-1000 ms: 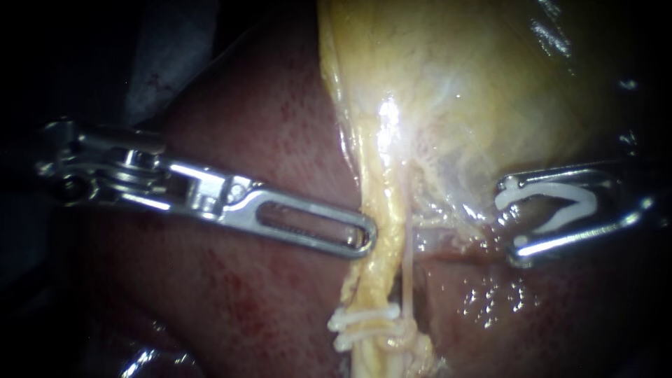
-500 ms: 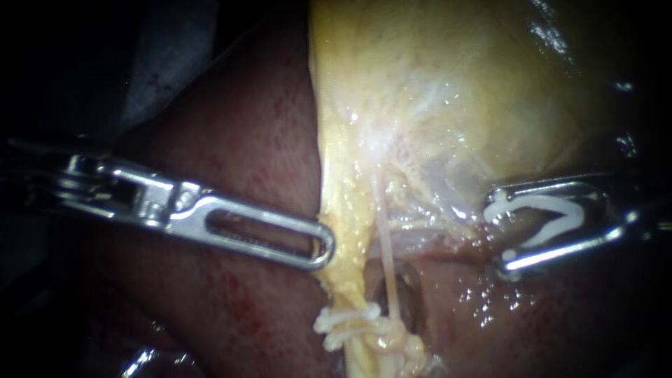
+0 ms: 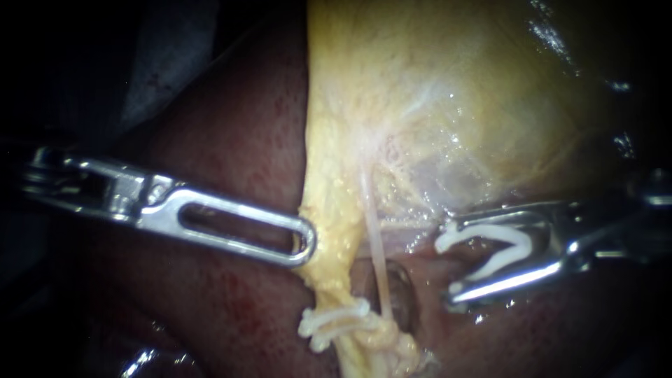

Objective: Clipping third clip left tube

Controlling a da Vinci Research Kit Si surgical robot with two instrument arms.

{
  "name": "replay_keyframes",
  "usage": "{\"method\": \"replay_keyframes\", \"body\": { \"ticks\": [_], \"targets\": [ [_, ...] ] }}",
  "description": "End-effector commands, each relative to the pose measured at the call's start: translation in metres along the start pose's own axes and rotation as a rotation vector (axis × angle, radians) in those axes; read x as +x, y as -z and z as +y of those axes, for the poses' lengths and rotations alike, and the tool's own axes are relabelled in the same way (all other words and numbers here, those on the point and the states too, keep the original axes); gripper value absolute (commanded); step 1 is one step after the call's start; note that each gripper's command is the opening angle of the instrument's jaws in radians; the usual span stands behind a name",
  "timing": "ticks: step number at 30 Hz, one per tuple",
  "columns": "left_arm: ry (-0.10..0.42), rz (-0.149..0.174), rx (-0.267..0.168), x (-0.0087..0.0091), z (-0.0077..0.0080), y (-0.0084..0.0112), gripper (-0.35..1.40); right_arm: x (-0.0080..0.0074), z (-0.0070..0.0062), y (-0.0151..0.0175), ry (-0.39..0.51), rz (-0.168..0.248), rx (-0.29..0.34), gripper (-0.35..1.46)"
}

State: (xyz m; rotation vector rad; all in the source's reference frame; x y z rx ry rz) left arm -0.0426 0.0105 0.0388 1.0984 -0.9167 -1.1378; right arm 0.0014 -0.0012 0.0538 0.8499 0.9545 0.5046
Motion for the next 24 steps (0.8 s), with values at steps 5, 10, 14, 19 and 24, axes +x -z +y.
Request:
{"method": "replay_keyframes", "body": {
  "ticks": [5, 10, 14, 19, 24],
  "targets": [
    [0.0, 0.0, -0.002, 0.0, 0.0001, -0.0001, -0.35, -0.0008, 0.0002, -0.0033, -0.008, -0.014, 0.016, 0.53],
    [0.0, -0.001, -0.002, 0.0, 0.0, -0.0002, -0.35, -0.0012, 0.0005, -0.0055, -0.011, -0.023, 0.024, 0.53],
    [0.0, -0.002, -0.003, 0.0001, -0.0001, -0.0003, -0.35, -0.0013, 0.0009, -0.0061, -0.01, -0.024, 0.025, 0.53],
    [0.001, -0.003, -0.004, 0.0001, -0.0003, -0.0005, -0.35, -0.0014, 0.0017, -0.0064, -0.014, -0.023, 0.022, 0.53],
    [0.001, -0.004, -0.004, 0.0002, -0.0004, -0.0005, -0.35, -0.0016, 0.0026, -0.0067, -0.017, -0.025, 0.022, 0.53]
  ]
}}
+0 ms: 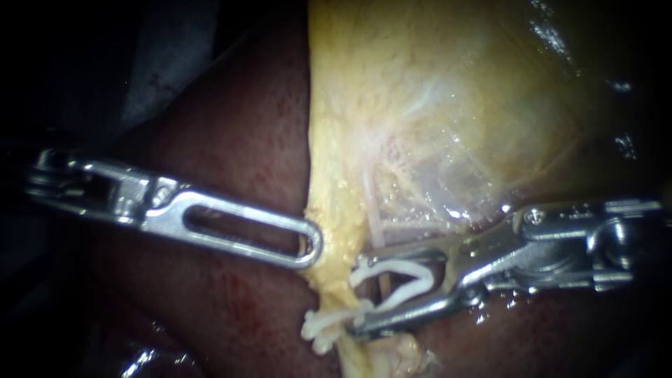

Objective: Clipping third clip left tube

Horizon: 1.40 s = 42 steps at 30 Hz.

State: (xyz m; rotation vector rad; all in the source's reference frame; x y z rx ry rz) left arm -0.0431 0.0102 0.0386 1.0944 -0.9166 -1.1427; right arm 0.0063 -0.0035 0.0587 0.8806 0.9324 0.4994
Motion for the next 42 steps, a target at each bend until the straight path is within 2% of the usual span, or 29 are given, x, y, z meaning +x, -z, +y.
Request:
{"method": "replay_keyframes", "body": {
  "ticks": [1, 8, 16, 25, 42],
  "targets": [
    [0.0, 0.0, 0.0, 0.0, -0.0001, 0.0, -0.35, 0.0, 0.0001, 0.0, 0.0, -0.001, 0.002, 0.53],
    [0.0, 0.0, 0.0, 0.0, -0.0002, 0.0, -0.35, -0.0003, 0.0007, -0.0004, -0.003, -0.004, 0.004, 0.53],
    [0.001, -0.001, 0.0, 0.0, -0.0003, 0.0, -0.35, -0.0003, 0.0009, -0.0022, -0.004, -0.014, 0.015, 0.53],
    [0.001, -0.001, -0.001, -0.0001, -0.0003, -0.0001, -0.35, 0.0004, 0.0005, -0.0043, 0.0, -0.033, 0.038, 0.53],
    [0.001, -0.003, -0.002, -0.0001, -0.0003, -0.0004, -0.35, 0.0014, 0.0009, -0.0057, -0.005, -0.028, 0.029, 0.51]
  ]
}}
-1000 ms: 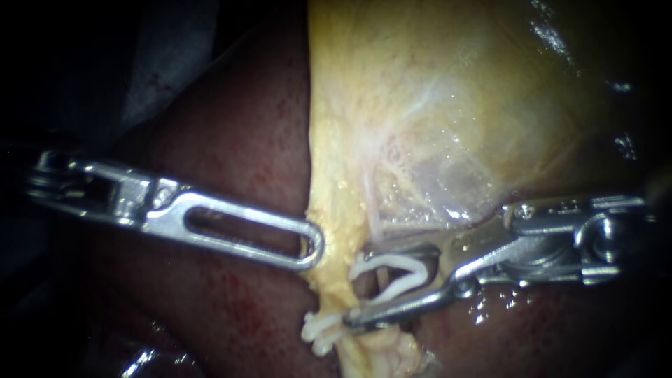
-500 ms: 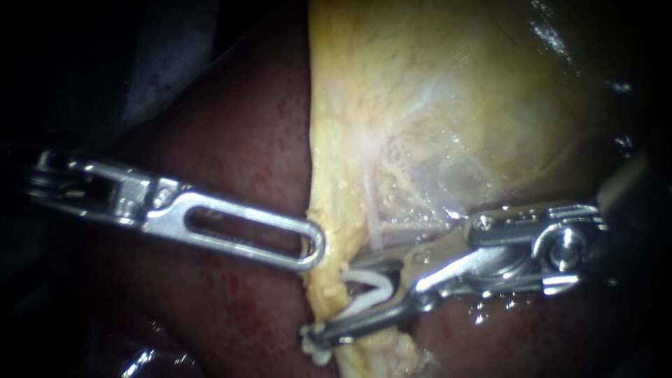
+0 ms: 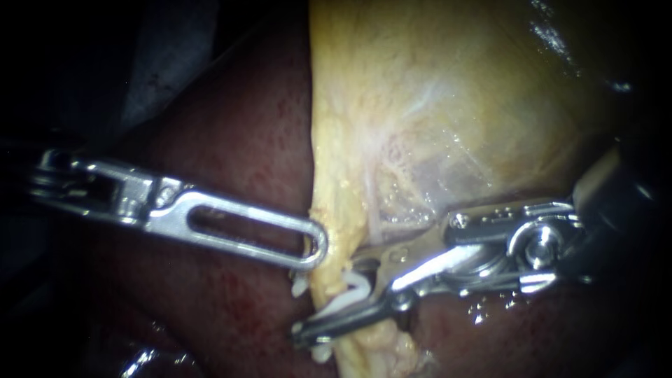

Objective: Clipping third clip left tube

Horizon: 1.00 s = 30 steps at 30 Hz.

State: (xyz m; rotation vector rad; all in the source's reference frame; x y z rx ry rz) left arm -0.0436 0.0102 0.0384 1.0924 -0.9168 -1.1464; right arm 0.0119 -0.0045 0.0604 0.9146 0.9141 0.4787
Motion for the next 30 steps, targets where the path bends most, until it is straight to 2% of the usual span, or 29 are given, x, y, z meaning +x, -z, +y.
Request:
{"method": "replay_keyframes", "body": {
  "ticks": [1, 19, 25, 30],
  "targets": [
    [0.0, 0.0, 0.0, 0.0, 0.0, 0.0, -0.35, 0.0001, 0.0001, 0.0, 0.0, 0.0, 0.0, 0.51],
    [-0.001, -0.003, -0.002, 0.0001, 0.0, -0.0001, -0.35, 0.0006, 0.0007, 0.0008, -0.002, 0.011, -0.008, 0.49],
    [-0.001, -0.001, -0.001, 0.0001, 0.0, -0.0002, -0.35, 0.0013, 0.0006, 0.0015, -0.008, 0.018, -0.014, 0.49],
    [0.0, -0.002, -0.001, 0.0, 0.0, -0.0003, -0.35, 0.0012, 0.0007, 0.0013, -0.006, 0.018, -0.015, 0.46]
  ]
}}
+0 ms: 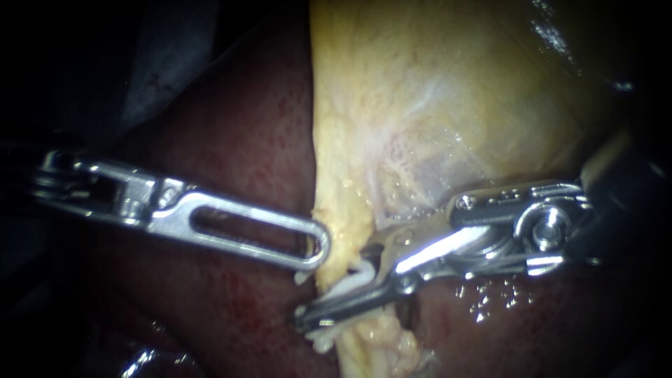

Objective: Clipping third clip left tube

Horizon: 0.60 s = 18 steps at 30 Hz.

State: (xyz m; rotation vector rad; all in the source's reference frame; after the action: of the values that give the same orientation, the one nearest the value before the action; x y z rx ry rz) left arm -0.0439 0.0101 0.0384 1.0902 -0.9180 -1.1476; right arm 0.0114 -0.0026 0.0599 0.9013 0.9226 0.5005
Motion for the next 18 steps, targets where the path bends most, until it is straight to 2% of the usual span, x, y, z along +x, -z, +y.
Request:
{"method": "replay_keyframes", "body": {
  "ticks": [1, 3, 6, 12, 14, 18],
  "targets": [
    [0.0, 0.0, 0.0, 0.0, 0.0, 0.0, -0.35, -0.0002, 0.0001, -0.0002, 0.002, 0.0, 0.001, 0.45],
    [0.0, 0.0, 0.0, 0.0, 0.0, 0.0, -0.35, -0.0001, 0.0001, -0.0002, -0.004, 0.0, 0.0, 0.43],
    [0.0, 0.0, 0.0, 0.0, 0.0, -0.0001, -0.35, -0.0001, 0.0002, -0.0002, -0.022, 0.002, 0.001, 0.3],
    [0.0, 0.0, 0.0, 0.0, -0.0001, -0.0001, -0.35, 0.0, 0.0005, 0.0004, -0.099, 0.006, 0.006, -0.19],
    [0.0, 0.0, 0.0, 0.0, -0.0001, -0.0001, -0.35, 0.0, 0.0006, 0.0006, -0.105, 0.009, 0.009, -0.27],
    [0.0, 0.0, 0.0, 0.0, -0.0001, -0.0001, -0.35, -0.0001, 0.0005, 0.0007, -0.116, 0.011, 0.008, -0.31]
  ]
}}
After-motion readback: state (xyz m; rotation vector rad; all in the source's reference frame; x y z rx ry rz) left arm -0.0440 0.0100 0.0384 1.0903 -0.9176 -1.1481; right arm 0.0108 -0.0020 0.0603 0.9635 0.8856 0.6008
